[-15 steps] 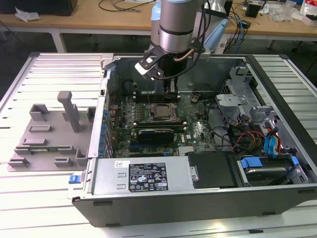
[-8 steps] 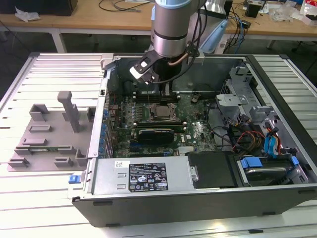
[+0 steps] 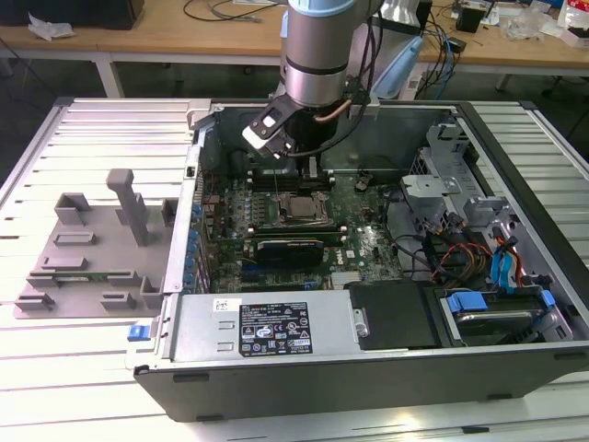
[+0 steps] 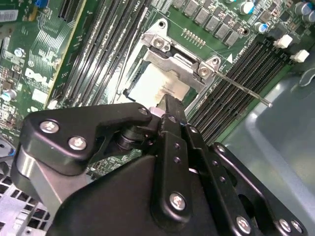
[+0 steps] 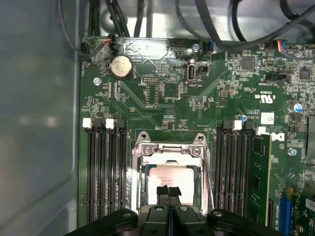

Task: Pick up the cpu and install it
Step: 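Close the cpu cover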

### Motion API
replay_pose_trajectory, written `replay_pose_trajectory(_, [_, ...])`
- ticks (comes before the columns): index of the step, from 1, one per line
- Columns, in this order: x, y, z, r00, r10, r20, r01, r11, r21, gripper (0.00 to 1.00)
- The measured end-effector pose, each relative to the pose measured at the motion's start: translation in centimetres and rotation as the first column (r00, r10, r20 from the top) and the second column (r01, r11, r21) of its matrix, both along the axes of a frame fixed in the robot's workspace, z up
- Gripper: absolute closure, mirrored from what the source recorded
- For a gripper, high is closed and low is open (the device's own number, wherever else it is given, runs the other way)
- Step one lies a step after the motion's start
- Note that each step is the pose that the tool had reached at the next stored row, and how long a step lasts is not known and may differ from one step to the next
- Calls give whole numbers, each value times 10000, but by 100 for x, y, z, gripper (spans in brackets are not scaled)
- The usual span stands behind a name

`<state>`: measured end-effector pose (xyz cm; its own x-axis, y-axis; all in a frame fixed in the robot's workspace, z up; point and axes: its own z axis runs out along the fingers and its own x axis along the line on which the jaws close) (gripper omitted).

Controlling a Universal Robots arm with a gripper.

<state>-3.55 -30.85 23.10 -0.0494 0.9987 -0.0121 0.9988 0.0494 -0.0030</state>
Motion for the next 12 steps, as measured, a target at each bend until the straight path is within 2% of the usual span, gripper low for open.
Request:
replay_pose_trajectory(2, [0, 0, -1, 9984, 560, 0, -560, 9984, 0, 89])
replay_pose_trajectory(4, [0, 0, -2, 9911, 1330, 0, -1330, 9911, 0, 89])
replay_pose_trajectory(6, [0, 0, -3, 9765, 2155, 1, -2155, 9765, 1, 89])
replay_pose_trajectory(7, [0, 0, -3, 9673, 2538, 1, -2538, 9673, 1, 89])
replay_pose_trajectory(8, [0, 0, -3, 9623, 2721, 1, -2721, 9623, 1, 89])
replay_pose_trajectory(9, [0, 0, -3, 9532, 3024, 1, -3024, 9532, 1, 89])
replay_pose_trajectory(11, [0, 0, -3, 9312, 3645, 0, -3645, 9312, 0, 89])
replay_pose_trajectory(12, [0, 0, -3, 9232, 3842, 0, -3842, 9232, 0, 89])
